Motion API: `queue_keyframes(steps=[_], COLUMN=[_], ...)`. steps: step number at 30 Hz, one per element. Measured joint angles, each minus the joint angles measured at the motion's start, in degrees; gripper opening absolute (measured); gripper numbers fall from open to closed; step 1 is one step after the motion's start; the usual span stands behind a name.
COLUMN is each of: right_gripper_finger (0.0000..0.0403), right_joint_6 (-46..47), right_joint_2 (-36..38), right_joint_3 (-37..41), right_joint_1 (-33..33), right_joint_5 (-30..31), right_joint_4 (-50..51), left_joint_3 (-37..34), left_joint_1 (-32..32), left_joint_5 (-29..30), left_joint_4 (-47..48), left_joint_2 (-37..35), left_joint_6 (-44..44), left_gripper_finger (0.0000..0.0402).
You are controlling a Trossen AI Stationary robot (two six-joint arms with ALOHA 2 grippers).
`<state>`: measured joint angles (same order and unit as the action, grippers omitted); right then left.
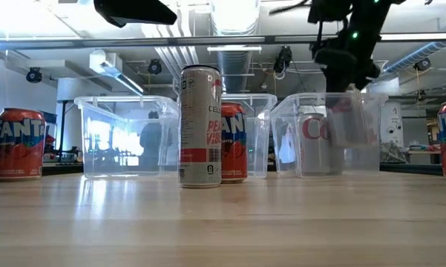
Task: Sort soda cans
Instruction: Put the red silver soda can into the right transparent bin
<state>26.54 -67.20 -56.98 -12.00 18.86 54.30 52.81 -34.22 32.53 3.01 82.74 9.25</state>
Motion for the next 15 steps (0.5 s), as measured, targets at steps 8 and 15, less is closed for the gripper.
queue_keyframes(steps=[8,15], right_gripper_finger=[0.0304,0.0313], right_joint_6=[9.8,16.9], right_joint_2=[-5.1,-7.7], right_joint_3=[-0.9,-0.9], right_joint_1=[-0.7,-0.8], right_joint_5=[0.4,0.7], right_joint_4=[0.0,0.2], left_joint_3=[0.0,0.0], left_joint_1=[-0.4,-1.0], left_joint_5=[0.0,0.0], left_joint_4=[0.0,0.7], left_joint_2=[0.0,0.0], left_joint_6=[1.7,1.7], left_gripper_finger=[0.0349,0.0349])
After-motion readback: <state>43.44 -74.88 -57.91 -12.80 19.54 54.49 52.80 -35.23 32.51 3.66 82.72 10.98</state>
